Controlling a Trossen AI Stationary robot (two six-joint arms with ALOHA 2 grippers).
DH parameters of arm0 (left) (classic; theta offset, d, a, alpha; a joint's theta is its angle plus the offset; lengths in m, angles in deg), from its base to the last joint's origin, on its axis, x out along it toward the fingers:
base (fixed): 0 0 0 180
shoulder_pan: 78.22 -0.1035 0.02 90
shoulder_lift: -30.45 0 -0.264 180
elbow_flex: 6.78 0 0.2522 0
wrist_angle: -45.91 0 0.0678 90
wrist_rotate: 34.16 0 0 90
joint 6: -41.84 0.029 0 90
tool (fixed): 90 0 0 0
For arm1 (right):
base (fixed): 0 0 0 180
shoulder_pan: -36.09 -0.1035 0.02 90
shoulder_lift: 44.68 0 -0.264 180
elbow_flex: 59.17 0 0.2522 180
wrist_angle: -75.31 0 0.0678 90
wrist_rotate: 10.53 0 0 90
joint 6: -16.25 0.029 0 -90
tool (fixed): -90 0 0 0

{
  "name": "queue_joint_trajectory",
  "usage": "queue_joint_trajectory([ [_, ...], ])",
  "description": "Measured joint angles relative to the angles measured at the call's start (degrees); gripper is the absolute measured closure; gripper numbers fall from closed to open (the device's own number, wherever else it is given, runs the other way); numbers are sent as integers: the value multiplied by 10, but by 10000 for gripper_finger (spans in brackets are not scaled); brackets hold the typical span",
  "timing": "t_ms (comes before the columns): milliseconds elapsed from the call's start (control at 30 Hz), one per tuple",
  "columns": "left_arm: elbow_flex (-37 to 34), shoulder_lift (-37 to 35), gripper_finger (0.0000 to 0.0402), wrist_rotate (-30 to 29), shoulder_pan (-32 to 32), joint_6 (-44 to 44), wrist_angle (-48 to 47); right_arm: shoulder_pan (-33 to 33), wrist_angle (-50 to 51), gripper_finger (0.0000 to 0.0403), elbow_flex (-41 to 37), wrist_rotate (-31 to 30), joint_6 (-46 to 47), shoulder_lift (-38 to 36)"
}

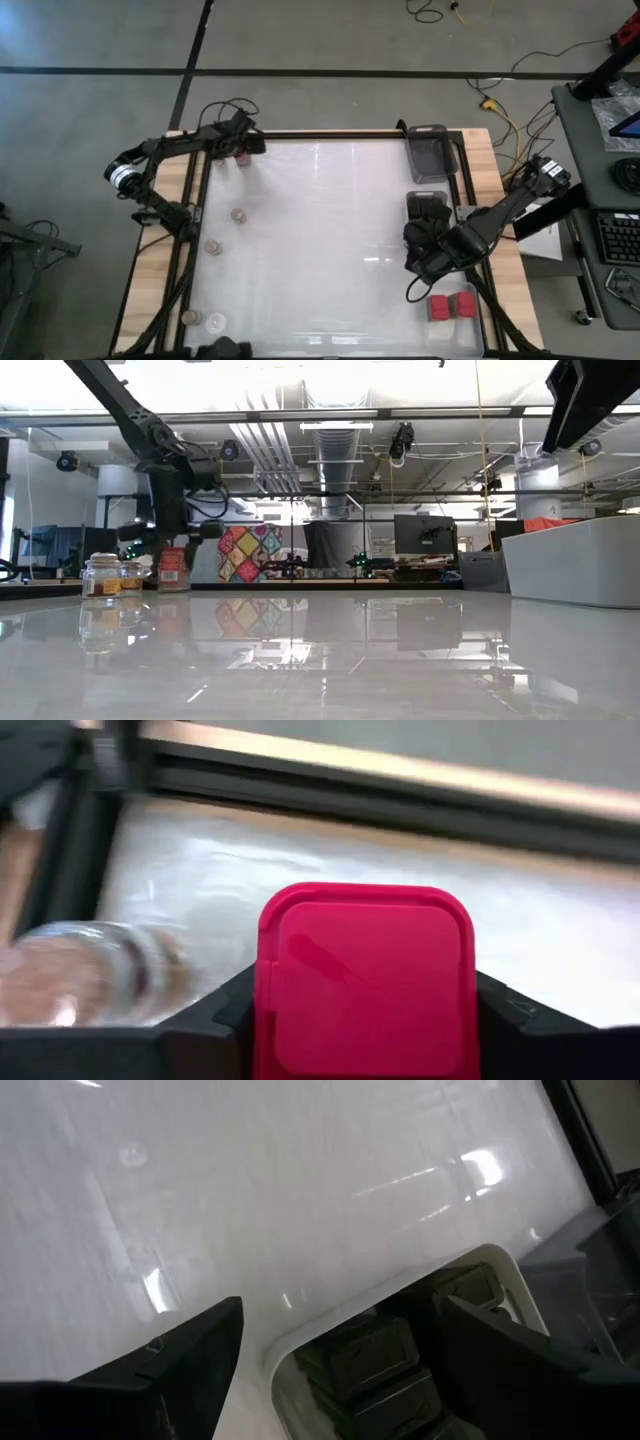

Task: Sort spices by type
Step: Put the red seasoning can into the transparent bin

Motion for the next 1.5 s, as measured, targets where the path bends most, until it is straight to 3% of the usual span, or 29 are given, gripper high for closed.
queue_joint_trajectory([
  [200, 0, -17, 216, 54, 100, 110, 15, 0, -5, 78, 0, -7, -2, -9],
  [367, 0, -18, 211, 75, 239, 206, 23, 1, -6, 78, 0, -17, -7, -8],
  [467, 0, -14, 210, 76, 330, 218, 45, 2, -7, 76, 0, -17, -7, -8],
  [700, 0, -9, 210, 77, 491, 242, 205, 6, -34, 78, 0, -17, -16, -8],
  [833, 0, -9, 210, 107, 535, 237, 277, 24, -108, 81, 0, -17, -65, -8],
  [1033, 3, -9, 210, 106, 594, 221, 277, 44, -321, 90, -29, -21, -234, -6],
  [1233, 37, 3, 210, 55, 662, 223, 276, 68, -573, 98, -85, -20, -399, -6],
  [1367, 68, 72, 210, 27, 666, 223, 269, 94, -658, 101, -104, -36, -441, -6],
  [1500, 126, 150, 210, 22, 665, 227, 214, 123, -668, 93, -112, -41, -433, -6],
])
